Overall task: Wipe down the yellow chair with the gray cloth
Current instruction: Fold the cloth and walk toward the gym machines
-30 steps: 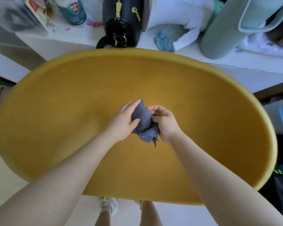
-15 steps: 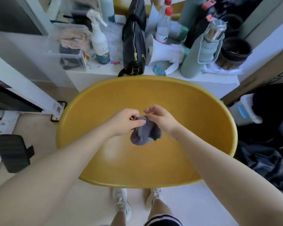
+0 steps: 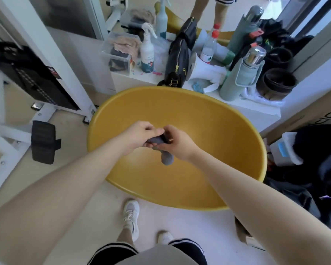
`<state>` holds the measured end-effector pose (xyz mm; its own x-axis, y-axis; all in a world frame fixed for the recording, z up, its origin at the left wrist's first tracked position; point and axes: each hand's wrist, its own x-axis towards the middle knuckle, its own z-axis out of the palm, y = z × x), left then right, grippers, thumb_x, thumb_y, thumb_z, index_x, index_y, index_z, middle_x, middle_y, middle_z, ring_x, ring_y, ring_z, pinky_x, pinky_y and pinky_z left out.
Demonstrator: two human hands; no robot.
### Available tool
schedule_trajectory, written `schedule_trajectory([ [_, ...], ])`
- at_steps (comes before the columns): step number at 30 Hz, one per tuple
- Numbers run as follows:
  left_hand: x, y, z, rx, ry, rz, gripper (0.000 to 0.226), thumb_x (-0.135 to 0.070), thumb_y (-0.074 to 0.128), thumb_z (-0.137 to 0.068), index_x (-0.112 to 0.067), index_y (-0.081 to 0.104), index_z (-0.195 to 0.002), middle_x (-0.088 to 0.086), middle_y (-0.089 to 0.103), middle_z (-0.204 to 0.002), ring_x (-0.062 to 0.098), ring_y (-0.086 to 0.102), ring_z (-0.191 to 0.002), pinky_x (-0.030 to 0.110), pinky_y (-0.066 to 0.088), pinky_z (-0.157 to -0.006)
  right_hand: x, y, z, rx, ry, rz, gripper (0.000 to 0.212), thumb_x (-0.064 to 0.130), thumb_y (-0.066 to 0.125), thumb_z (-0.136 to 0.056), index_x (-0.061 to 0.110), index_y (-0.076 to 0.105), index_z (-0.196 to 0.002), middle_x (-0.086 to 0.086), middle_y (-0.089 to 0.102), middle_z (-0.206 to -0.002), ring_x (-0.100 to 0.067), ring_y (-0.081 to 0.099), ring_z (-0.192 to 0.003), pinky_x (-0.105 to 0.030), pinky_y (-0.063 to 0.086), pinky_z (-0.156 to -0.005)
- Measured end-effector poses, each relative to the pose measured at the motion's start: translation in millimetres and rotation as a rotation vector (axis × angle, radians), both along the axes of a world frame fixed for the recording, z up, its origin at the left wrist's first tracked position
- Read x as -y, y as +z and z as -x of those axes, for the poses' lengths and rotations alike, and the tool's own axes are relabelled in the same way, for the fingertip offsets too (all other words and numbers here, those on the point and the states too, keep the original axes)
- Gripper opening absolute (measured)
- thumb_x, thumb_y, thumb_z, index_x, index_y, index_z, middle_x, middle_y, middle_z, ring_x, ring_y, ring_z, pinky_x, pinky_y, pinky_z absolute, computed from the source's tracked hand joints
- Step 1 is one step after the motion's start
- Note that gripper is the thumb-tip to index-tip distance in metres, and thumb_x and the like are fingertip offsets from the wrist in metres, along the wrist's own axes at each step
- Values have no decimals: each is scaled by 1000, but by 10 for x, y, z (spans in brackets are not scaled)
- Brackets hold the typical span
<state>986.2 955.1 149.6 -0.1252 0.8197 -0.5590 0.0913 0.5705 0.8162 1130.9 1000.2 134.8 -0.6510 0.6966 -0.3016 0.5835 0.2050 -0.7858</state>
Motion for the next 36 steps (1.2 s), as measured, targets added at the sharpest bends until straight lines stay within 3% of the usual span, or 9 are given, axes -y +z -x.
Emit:
schedule_trajectory([
  [4, 467, -10, -150, -8, 14, -68, 30, -4, 58, -90, -14, 38, -71, 6, 47, -67, 14, 45, -54, 14, 38, -46, 200, 14, -159, -8, 109, 16, 24, 17, 70, -80, 11, 49, -91, 5, 53, -73, -17, 47, -70, -18, 34, -54],
  [12, 1782, 120, 129, -80, 207, -81, 17, -5, 60, -89, -15, 54, -101, 0, 54, -74, 8, 50, -60, 14, 40, -52, 946, 230, 356, -2, 442, 201, 20, 12, 66, -85, 17, 50, -75, 2, 51, -68, -7, 47, -60, -18, 34, -52],
  [16, 2728, 126, 426, -192, 362, -41, 14, 3, 60, -85, -11, 56, -83, 1, 50, -67, -4, 49, -48, 8, 38, -49, 1562, 255, 872, 33, 557, 254, 7, 3, 57, -89, 8, 59, -85, -12, 56, -73, -11, 51, -57, -17, 38, -50],
  [19, 3538, 112, 630, -219, 479, 11, 11, -2, 59, -86, -11, 60, -79, 2, 52, -65, 9, 45, -58, 20, 36, -58, 2231, 198, 1308, 107, 731, 240, 22, 7, 54, -91, 16, 70, -79, -12, 58, -72, -17, 50, -63, -25, 39, -59],
  [21, 4109, 92, 759, -182, 575, 16, 10, -7, 59, -88, -13, 62, -80, 2, 55, -68, 11, 47, -66, 24, 37, -67, 2750, 164, 1604, 148, 822, 229, 17, 8, 51, -90, 0, 65, -96, -11, 59, -79, -17, 52, -71, -26, 41, -63],
  [26, 5553, 52, 1112, -118, 821, -45, 24, -14, 52, -95, -7, 63, -115, 8, 66, -113, 19, 58, -105, 33, 44, -97, 4160, 130, 2302, 142, 838, 343, 18, 8, 50, -85, -3, 63, -92, -11, 58, -74, -22, 52, -68, -29, 41, -65],
  [29, 6432, 89, 1282, -86, 983, -92, 21, -15, 43, -99, -13, 60, -112, 4, 63, -111, 16, 57, -104, 28, 46, -91, 5064, 171, 2655, 148, 935, 386, 24, 7, 44, -95, 15, 55, -75, -1, 52, -63, -13, 47, -57, -18, 39, -49],
  [33, 7491, 209, 1487, -73, 1173, -157, 20, -18, 39, -101, -23, 59, -101, -5, 64, -98, 10, 58, -90, 27, 47, -84, 6186, 199, 3151, 109, 1034, 441, 22, 15, 43, -97, 6, 61, -106, -19, 64, -97, -21, 59, -83, -32, 49, -68],
  [36, 8113, 262, 1674, -113, 1264, -144, 21, -18, 41, -100, -17, 60, -108, 0, 65, -103, 12, 59, -93, 26, 47, -83, 6835, 240, 3477, 112, 1063, 454, 22, 19, 41, -99, 13, 61, -106, -6, 64, -88, -17, 59, -79, -29, 48, -65],
])
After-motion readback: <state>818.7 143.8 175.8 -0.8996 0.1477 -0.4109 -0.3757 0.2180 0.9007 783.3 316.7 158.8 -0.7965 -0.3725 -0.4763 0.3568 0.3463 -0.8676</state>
